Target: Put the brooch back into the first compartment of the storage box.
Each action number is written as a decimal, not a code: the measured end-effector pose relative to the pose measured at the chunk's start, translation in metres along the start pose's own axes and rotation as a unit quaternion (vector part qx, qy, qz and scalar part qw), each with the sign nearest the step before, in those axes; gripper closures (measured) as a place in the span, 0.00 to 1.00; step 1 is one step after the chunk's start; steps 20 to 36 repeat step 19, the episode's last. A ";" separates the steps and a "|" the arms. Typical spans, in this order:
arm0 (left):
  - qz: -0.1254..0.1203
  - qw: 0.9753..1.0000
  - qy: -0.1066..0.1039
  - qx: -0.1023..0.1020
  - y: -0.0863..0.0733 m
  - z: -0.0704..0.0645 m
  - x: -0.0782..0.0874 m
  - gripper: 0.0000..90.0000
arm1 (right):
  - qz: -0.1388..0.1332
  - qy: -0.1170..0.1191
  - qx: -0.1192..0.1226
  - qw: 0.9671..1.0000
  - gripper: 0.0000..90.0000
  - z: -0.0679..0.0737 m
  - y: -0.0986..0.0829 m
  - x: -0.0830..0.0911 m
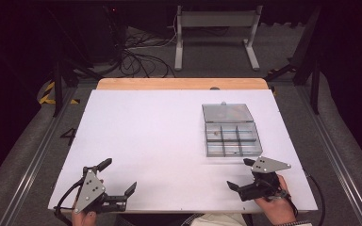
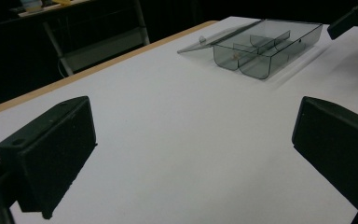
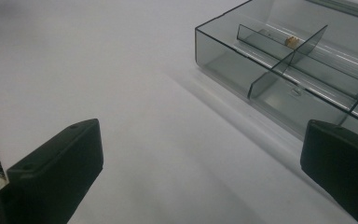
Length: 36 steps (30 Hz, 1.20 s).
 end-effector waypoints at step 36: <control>-0.001 1.000 -0.001 -0.002 0.000 0.000 0.000 0.00 | -0.009 -0.002 0.009 1.000 0.00 0.001 0.002 0.003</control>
Point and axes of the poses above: each handheld gripper's, and its own axes: x roughly backward along the jaws, y roughly out of its top, z roughly to its left, the point moved 3 cm from there along -x, roughly forward along the jaws, and after that the axes turned 10 degrees about -z, right-handed, at the moved point
